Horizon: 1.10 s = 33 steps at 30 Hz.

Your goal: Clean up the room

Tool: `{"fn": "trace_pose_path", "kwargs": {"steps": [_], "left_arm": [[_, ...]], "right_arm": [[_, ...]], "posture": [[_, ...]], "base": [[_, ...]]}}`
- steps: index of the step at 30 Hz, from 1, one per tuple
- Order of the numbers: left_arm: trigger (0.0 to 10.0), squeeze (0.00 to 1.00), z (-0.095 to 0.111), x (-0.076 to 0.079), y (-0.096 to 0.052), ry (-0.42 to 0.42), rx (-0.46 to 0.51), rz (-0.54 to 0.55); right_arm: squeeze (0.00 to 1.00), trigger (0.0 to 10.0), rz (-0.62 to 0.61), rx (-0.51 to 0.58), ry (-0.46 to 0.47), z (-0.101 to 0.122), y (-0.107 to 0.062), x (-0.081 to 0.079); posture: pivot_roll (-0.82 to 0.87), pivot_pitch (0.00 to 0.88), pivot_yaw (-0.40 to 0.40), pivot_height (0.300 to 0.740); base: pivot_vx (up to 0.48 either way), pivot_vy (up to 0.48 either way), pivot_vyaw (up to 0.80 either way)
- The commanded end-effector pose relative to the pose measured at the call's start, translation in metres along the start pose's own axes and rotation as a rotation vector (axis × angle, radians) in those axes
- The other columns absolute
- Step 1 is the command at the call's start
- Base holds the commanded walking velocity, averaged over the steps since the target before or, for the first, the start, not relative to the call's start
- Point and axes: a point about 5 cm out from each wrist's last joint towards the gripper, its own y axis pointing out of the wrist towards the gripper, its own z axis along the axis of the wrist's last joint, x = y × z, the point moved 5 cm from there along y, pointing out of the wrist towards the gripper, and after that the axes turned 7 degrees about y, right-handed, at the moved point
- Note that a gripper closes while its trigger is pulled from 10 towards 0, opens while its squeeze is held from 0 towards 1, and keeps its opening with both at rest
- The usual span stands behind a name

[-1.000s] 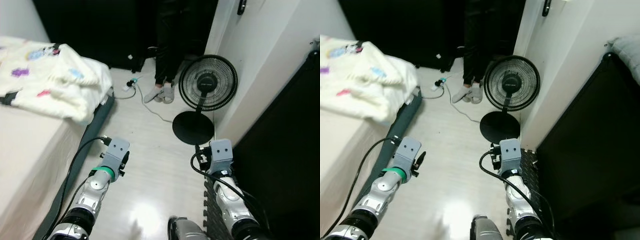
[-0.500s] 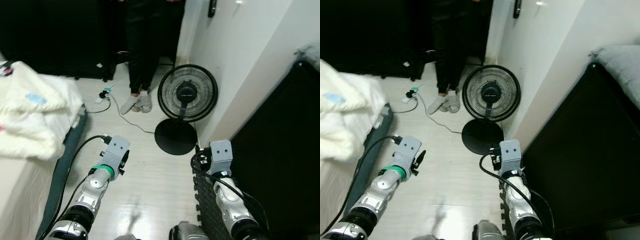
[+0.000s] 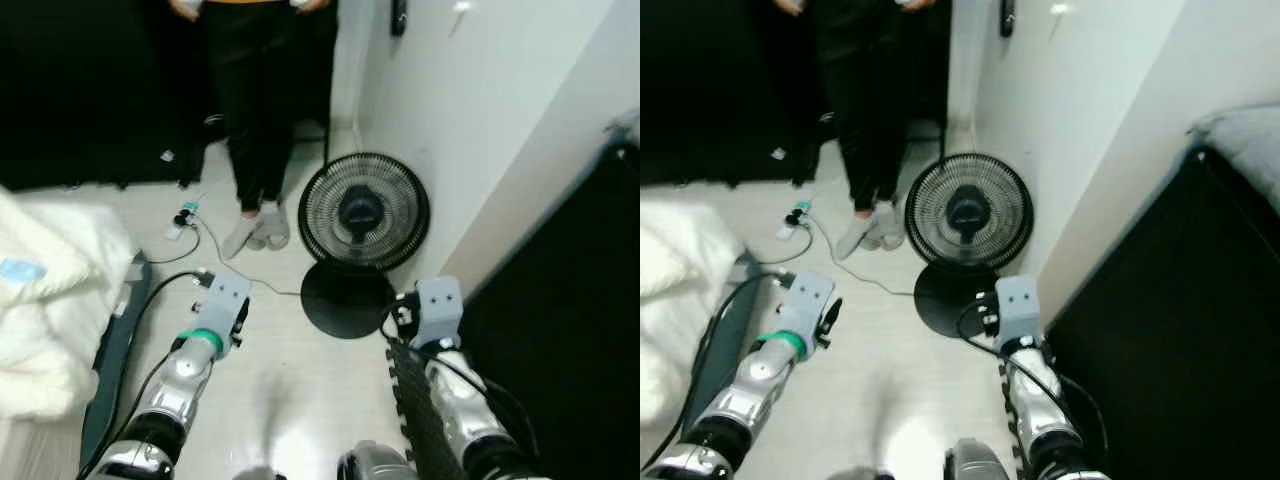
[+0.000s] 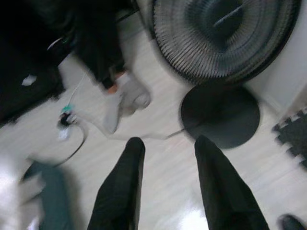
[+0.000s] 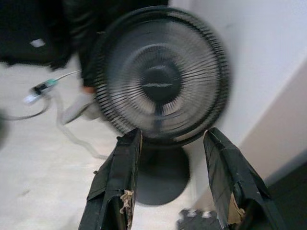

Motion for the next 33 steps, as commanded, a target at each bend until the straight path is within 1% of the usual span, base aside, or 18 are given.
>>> {"fn": "trace_pose_path", "kwargs": {"steps": [1, 9, 18, 30, 33], "left_arm": [[10.0, 0.00, -0.0094, -0.0020, -0.0029, 0.020, -0.029, -0.003], [10.0, 0.00, -0.0099, -0.0022, -0.0027, 0.023, -0.031, -0.002], [10.0, 0.00, -0.0111, -0.0017, -0.0026, 0.018, -0.037, -0.003], [10.0, 0.00, -0.0124, 0.0006, -0.0029, 0.025, -0.039, -0.014], [10.0, 0.00, -0.0131, 0.0017, -0.0029, 0.027, -0.043, -0.018]], "right_arm": [[0.00, 10.0, 0.000, -0.002, 0.009, -0.0010, -0.0002, -0.0026], [0.00, 10.0, 0.003, 0.004, 0.010, 0.0006, 0.0008, -0.0033], [0.00, 10.0, 0.008, 0.005, 0.005, 0.0008, 0.0008, -0.0040], [0.00, 10.0, 0.032, -0.017, -0.032, -0.0028, 0.0002, -0.0060], [0.00, 10.0, 0.048, -0.020, -0.035, -0.0036, -0.0003, -0.0079]], "posture": [[-0.05, 0.000, 0.057, 0.740], [-0.05, 0.000, 0.056, 0.740], [-0.05, 0.000, 0.055, 0.740], [-0.06, 0.000, 0.054, 0.740], [-0.06, 0.000, 0.053, 0.740]], "base": [[0.454, 0.000, 0.00], [0.441, 0.000, 0.00], [0.000, 0.000, 0.00], [0.000, 0.000, 0.00], [0.000, 0.000, 0.64]]}}
